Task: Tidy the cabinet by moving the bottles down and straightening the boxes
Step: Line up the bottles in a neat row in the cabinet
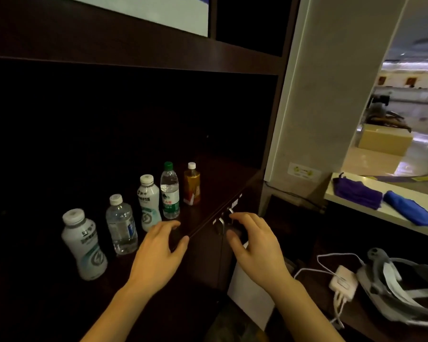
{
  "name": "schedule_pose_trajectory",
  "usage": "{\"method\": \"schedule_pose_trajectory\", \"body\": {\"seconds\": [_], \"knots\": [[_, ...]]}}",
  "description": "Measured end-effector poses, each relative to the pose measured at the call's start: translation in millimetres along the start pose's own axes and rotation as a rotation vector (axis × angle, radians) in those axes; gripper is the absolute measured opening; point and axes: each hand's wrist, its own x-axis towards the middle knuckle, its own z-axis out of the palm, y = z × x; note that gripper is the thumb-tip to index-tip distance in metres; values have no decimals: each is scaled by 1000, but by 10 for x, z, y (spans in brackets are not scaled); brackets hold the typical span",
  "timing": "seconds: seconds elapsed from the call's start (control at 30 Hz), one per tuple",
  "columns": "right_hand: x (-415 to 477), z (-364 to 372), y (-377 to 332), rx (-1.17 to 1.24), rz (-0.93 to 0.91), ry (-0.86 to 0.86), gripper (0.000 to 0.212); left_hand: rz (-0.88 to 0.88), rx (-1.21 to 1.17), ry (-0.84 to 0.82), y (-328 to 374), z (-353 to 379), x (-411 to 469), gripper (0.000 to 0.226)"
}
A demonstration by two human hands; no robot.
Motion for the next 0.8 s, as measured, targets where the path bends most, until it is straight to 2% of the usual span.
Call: {"method": "schedule_pose_trajectory", "body": {"seconds": [0.2,0.47,0.63,0.8], "knots": [[675,326,287,-10,12,-34,39,-106,-44,-33,-308,398,608,50],[1344,721,744,33,24,-106,40,-292,-109,-53,-574,901,1159,67],[1794,1063,1165,67,-16,-166,42,-442,-141,33,-671,1201,1403,85],[2215,1486,1575,128,-63,-289,54,-519,-205,175,-701,1494,1617,88]]}}
